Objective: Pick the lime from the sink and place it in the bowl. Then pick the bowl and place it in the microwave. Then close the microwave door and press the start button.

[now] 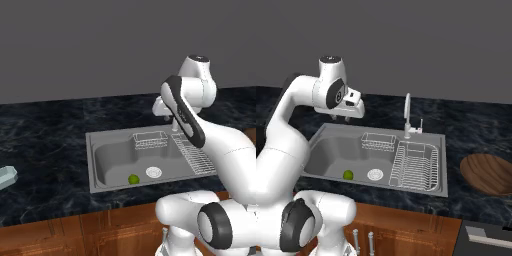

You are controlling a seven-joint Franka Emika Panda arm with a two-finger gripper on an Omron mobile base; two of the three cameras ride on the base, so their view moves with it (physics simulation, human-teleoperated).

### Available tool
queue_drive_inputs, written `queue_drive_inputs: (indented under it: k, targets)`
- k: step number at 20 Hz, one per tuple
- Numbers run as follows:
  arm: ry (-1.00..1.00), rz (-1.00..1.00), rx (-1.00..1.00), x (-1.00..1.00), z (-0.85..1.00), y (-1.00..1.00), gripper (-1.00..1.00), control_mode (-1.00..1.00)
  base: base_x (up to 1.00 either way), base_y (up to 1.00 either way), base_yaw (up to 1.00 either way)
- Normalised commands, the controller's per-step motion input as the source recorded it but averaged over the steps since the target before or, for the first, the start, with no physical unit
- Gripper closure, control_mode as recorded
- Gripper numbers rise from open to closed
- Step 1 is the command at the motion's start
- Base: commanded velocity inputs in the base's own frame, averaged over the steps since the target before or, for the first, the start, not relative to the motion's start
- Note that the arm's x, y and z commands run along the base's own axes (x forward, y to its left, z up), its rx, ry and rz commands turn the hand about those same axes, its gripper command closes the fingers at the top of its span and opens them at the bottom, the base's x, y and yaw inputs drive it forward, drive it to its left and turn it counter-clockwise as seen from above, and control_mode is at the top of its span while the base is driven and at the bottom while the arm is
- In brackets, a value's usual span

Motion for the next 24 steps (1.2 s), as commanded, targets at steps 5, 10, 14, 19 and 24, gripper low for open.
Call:
queue_drive_inputs:
  k: [5,10,14,19,24]
  targets:
    - [-0.03,0.00,0.00,-0.61,-0.04,0.14,-1.00,-1.00,0.00,0.00,0.00]
    - [0.01,-0.01,0.00,-0.42,-0.85,0.59,-1.00,-1.00,0.00,0.00,0.00]
    - [0.05,-0.01,0.00,-0.01,-1.00,0.34,-1.00,-1.00,0.00,0.00,0.00]
    - [0.08,0.00,0.00,0.23,-0.77,0.02,-1.00,-1.00,0.00,0.00,0.00]
    - [0.00,0.00,0.00,0.30,-0.57,0.00,-1.00,-1.00,0.00,0.00,0.00]
